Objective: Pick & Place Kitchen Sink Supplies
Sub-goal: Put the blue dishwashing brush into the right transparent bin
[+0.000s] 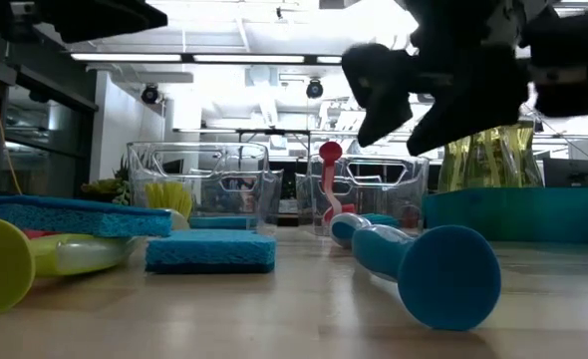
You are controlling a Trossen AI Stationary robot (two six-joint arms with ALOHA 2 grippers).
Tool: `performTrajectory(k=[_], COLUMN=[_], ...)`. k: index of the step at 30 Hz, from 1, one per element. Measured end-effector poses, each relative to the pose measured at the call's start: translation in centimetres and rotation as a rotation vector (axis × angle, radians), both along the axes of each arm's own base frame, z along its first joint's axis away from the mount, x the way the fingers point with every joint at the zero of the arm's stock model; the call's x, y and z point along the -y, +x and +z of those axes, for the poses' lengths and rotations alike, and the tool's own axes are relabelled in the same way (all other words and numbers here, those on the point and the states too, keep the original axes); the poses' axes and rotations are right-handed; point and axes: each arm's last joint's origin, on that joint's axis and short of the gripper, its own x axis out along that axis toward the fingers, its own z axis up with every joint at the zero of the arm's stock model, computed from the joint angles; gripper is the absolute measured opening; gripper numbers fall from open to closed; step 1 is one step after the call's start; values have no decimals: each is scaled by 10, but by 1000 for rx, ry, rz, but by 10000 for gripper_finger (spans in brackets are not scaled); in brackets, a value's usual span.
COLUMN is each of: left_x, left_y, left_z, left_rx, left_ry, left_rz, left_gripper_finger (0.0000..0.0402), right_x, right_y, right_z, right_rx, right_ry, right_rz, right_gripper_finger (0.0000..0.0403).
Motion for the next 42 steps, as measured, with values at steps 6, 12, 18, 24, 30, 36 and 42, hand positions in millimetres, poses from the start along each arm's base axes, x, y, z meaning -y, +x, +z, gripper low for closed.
performTrajectory(k=[6,12,18,24,30,36,42], left_x=[0,-1,-1,-2,-2,-2,-2], left_y=[-1,-1,-1,-1,-1,-1,-1], left_z=[0,1,2,1,1,0,-1], left_rx=[1,8,15,10,2,-8,-20], left_ry=[-7,-12,-5,-5,-3,0,2], left_rz=[1,7,27,44,44,44,44], left_gripper_finger=[156,156,156,156,156,156,156], right_x=[1,8,10,2,-6,-6,-7], right_y=[1,4,34,50,62,66,70], right_z=[-2,-1,13,0,-2,-11,-27], right_rx=[73,37,-91,-319,-330,-338,-359], right_ry=[-211,-280,-294,-400,-475,-502,-516], right_rz=[156,159,155,318,355,405,433], right_gripper_finger=[188,188,188,188,188,188,188])
